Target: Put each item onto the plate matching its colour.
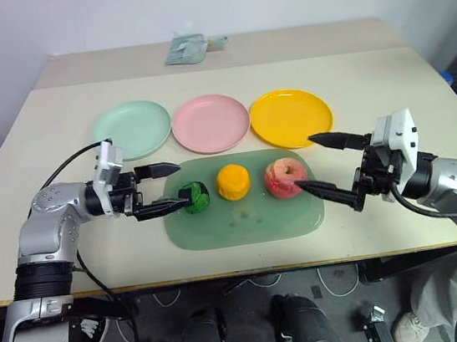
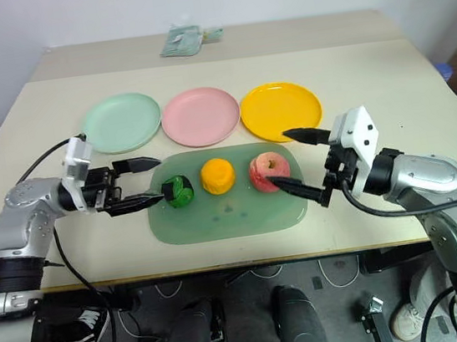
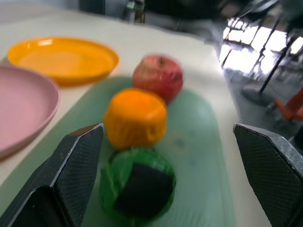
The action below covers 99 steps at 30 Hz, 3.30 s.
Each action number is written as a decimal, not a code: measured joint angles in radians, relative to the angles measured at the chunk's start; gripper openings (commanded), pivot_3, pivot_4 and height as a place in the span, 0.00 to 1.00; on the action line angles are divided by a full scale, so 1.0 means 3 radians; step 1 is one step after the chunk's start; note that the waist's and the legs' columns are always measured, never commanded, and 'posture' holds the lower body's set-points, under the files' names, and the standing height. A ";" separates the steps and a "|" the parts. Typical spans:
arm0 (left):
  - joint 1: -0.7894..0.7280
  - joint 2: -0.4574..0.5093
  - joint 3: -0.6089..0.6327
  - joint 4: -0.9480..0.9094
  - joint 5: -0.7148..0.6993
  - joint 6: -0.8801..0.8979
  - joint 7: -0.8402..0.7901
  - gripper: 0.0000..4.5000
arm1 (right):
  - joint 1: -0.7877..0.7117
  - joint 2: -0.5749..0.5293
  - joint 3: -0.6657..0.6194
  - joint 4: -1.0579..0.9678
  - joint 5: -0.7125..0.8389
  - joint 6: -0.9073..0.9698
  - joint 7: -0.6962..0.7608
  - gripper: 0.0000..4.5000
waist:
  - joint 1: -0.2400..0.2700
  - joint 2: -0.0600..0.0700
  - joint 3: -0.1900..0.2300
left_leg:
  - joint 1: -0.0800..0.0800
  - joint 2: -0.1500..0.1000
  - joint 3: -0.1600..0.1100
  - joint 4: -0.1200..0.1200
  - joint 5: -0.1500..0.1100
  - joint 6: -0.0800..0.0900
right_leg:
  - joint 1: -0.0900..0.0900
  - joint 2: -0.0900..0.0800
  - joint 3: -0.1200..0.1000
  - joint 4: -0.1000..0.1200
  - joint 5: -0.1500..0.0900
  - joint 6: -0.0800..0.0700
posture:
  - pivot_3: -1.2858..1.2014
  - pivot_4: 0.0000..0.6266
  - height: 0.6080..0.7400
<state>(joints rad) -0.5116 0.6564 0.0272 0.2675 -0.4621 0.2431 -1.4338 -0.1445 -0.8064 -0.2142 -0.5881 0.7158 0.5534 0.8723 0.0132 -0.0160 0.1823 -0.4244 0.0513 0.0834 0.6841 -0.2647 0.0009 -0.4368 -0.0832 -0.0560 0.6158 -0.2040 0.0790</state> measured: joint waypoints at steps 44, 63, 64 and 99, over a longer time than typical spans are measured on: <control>-0.1387 -0.0538 0.0609 0.2744 0.0936 -0.1138 0.3133 0.62 | -0.0870 0.0766 0.0663 0.0459 -0.0798 -0.0194 -0.0931 1.00 | 0.0006 -0.0005 0.0001 | -0.0009 -0.0001 0.0007 -0.0001 0.0000 0.0000 | -0.0005 0.0002 -0.0002 -0.0001 0.0010 0.0017 | 0.52 0.24 1.00; -0.1632 -0.0586 0.0726 0.3021 0.0854 -0.1455 0.2747 0.99 | -0.0733 0.0671 0.0567 0.0383 -0.0788 -0.0144 -0.0886 1.00 | -0.0004 -0.0006 0.0001 | -0.0008 0.0000 0.0007 -0.0001 0.0000 0.0000 | -0.0006 0.0002 -0.0002 0.0000 0.0010 0.0017 | 0.52 0.24 1.00; -0.1629 -0.0583 0.0761 0.2939 0.0770 -0.1449 0.2529 0.99 | -0.0717 0.0634 0.0567 0.0381 -0.0766 -0.0092 -0.0858 1.00 | -0.0003 -0.0006 0.0001 | -0.0008 0.0000 0.0007 -0.0001 0.0000 0.0000 | -0.0006 0.0002 -0.0002 0.0000 0.0010 0.0016 | 0.52 0.24 1.00; -0.0346 0.0237 0.0501 0.0613 -0.0085 -0.0100 -0.0443 0.99 | -0.1190 0.0917 0.1187 0.0529 -0.0941 0.0630 -0.0999 1.00 | -0.0085 -0.0004 0.0001 | -0.0008 0.0002 0.0005 -0.0002 0.0001 -0.0001 | -0.0016 0.0002 0.0000 0.0011 0.0005 0.0008 | 0.52 0.24 1.00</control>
<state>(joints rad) -0.6153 0.7276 0.1775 0.4514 -0.4876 0.2132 -1.5668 -0.5014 -0.5314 0.1418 -0.4293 0.4335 0.7423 0.5725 -0.0122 -0.0173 0.1826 -0.4269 0.0517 0.0850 0.6836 -0.2645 0.0007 -0.4415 -0.0825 -0.0560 0.6193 -0.2024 0.0813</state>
